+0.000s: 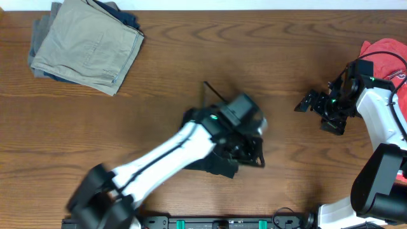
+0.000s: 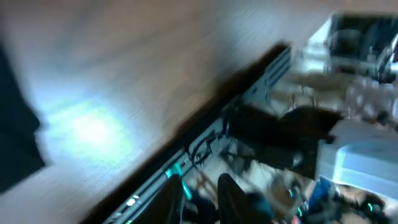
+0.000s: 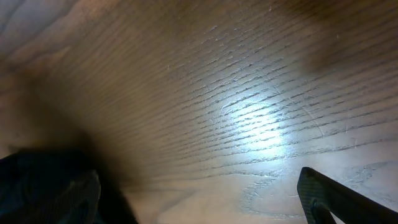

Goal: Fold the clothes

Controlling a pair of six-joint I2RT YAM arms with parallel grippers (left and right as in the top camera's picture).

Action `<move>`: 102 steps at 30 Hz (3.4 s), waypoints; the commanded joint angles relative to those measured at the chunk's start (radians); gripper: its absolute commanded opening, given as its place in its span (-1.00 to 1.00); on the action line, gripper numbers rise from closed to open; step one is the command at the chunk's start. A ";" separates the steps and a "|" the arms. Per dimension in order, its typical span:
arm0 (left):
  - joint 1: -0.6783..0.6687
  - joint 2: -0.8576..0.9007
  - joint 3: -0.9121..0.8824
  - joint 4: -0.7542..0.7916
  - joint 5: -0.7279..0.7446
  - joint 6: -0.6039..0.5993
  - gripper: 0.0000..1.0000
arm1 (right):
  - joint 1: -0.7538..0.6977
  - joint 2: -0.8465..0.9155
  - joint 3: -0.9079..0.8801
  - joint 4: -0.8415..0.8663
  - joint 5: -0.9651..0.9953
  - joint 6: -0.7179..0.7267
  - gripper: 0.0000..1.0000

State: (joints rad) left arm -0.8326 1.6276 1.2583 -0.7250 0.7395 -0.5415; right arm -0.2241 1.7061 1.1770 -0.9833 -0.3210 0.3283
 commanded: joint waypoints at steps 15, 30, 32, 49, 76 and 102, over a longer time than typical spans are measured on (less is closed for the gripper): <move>0.273 0.042 0.005 -0.077 -0.231 0.114 -0.57 | -0.004 -0.019 0.014 0.000 0.000 -0.011 0.99; 0.273 0.378 0.005 0.097 0.086 0.239 -0.60 | -0.004 -0.019 0.014 0.000 0.000 -0.011 0.98; 0.273 0.354 0.005 0.087 0.088 0.239 -0.60 | -0.004 -0.019 0.014 0.000 0.000 -0.011 0.98; 0.369 -0.058 0.005 -0.155 -0.488 0.286 0.96 | -0.004 -0.019 0.014 0.000 0.000 -0.011 0.99; 0.919 0.138 -0.063 -0.259 0.017 0.702 0.96 | -0.004 -0.019 0.014 0.000 0.000 -0.011 0.99; 0.792 0.395 -0.198 -0.124 0.253 0.813 0.96 | -0.004 -0.019 0.014 0.000 0.000 -0.011 0.98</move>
State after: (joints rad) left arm -0.0261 2.0060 1.1057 -0.8772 0.9951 0.2588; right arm -0.2241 1.7061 1.1770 -0.9829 -0.3210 0.3286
